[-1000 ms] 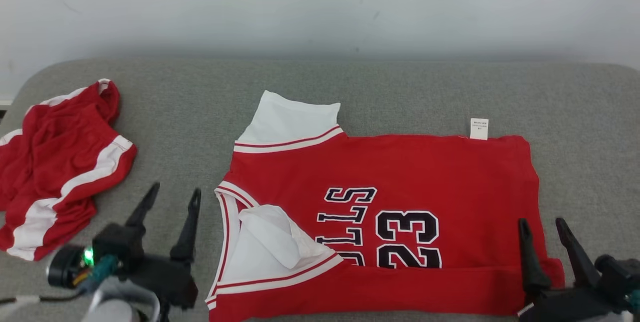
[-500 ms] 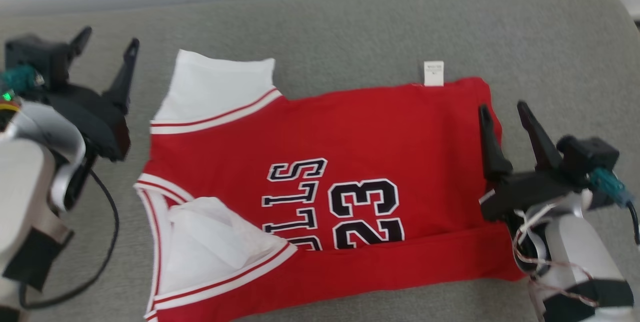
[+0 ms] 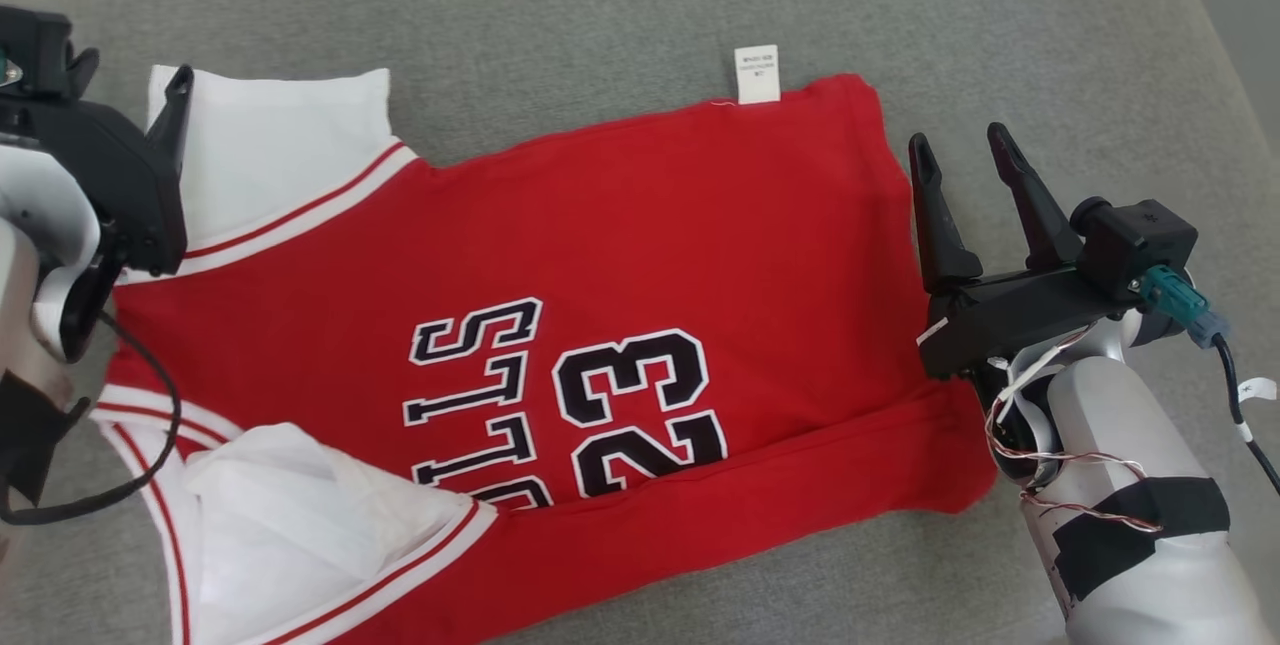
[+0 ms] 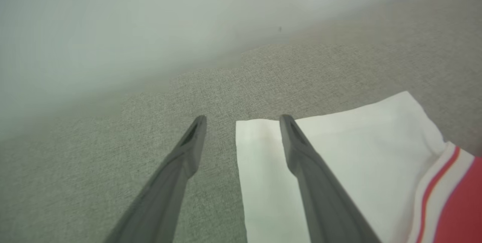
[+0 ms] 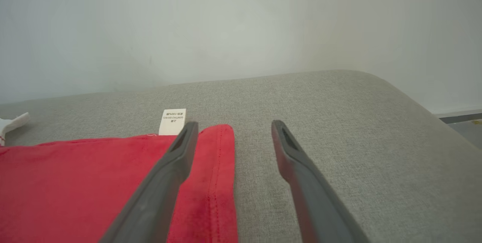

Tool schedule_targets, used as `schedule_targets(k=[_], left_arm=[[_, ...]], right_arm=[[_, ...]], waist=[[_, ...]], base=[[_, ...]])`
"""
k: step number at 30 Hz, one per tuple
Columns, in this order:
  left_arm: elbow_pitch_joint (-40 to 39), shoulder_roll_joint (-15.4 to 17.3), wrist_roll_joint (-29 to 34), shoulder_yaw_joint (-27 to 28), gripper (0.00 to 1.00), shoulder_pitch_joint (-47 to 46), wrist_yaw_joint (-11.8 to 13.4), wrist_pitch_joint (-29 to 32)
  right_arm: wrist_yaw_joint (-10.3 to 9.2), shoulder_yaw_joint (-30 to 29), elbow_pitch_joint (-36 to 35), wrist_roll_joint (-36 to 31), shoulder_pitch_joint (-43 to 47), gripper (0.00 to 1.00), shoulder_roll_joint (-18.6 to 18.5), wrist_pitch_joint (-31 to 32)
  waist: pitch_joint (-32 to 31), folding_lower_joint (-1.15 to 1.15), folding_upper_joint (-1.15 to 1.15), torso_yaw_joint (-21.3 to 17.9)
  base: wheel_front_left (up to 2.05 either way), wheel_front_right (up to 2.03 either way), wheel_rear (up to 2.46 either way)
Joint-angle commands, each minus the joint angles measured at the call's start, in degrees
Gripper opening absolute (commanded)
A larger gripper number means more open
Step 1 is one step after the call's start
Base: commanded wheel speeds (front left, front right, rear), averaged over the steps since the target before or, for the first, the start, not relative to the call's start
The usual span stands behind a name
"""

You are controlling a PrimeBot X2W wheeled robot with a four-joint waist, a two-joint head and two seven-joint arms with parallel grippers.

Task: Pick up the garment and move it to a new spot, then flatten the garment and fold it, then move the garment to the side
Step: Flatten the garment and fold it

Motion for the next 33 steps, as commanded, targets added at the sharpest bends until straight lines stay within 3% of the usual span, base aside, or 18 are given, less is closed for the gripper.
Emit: schedule_targets(k=[1,18,21,29,33], left_arm=[[1.52,0.34,-0.27,-0.18,1.0,-0.86,-0.27,-0.29],[10.35,-0.64,-2.08,-2.71,1.0,-4.61,-0.9,-1.79],[10.87,-1.85,-3.25,-3.26,0.0,-5.14,-0.78,-2.55],[9.25,-2.36,-5.21,-6.12,0.0,-5.61,-0.81,-5.84],[6.68,-3.06,-6.78,-7.8,0.0,-5.57,-0.8,-8.56]], right_arm=[[0.07,0.39,0.46,0.53,-0.9,1.0,-0.34,-0.58],[0.07,2.79,2.63,1.66,-3.26,1.0,-0.61,-1.85],[0.07,2.98,3.14,1.72,-3.5,1.0,-0.86,-1.95],[0.07,4.12,7.68,2.88,-7.25,1.0,-1.7,1.36],[0.07,4.97,13.84,3.61,-11.47,1.0,-2.99,5.01]], waist=[[1.13,-0.01,-0.01,-1.51],[2.91,-0.01,-0.01,-2.9],[2.85,-0.01,-0.01,-2.61],[1.51,-0.01,-0.01,0.02],[1.44,-0.01,-0.01,2.87]], base=[[0.0,0.0,0.0],[0.0,0.0,0.0],[0.0,0.0,0.0],[0.0,0.0,0.0],[0.0,0.0,0.0]])
